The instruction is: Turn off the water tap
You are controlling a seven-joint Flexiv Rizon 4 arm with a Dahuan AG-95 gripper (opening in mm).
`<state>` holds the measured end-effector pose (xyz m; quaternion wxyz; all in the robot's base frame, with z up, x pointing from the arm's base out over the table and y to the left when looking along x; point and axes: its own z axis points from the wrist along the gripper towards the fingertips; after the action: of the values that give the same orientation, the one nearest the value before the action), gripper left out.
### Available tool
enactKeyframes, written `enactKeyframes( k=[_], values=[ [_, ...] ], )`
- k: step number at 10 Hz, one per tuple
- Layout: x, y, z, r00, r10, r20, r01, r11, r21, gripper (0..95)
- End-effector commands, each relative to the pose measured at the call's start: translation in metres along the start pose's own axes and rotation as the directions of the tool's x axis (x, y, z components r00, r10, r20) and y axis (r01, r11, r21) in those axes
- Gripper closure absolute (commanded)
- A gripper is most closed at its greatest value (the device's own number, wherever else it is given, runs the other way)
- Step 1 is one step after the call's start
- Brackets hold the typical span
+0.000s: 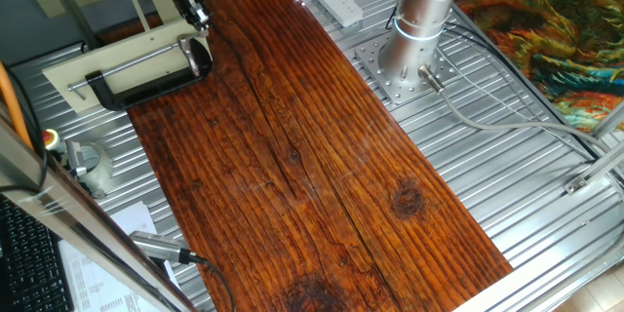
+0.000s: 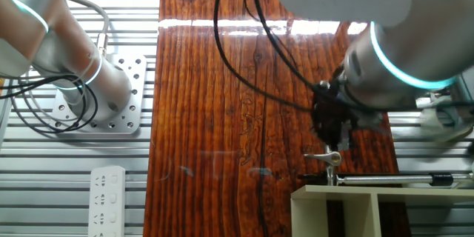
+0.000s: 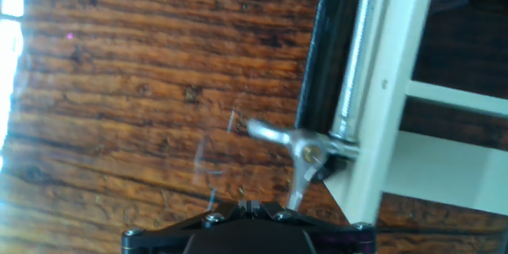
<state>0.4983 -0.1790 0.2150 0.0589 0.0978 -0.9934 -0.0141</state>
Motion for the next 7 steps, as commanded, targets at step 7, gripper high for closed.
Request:
enactKeyframes(
  k=[7],
  values=[
    [0.028,-0.019,0.003,0.999,-0.038,-0.006,0.038,0.999,0.005,95.0]
  ],
)
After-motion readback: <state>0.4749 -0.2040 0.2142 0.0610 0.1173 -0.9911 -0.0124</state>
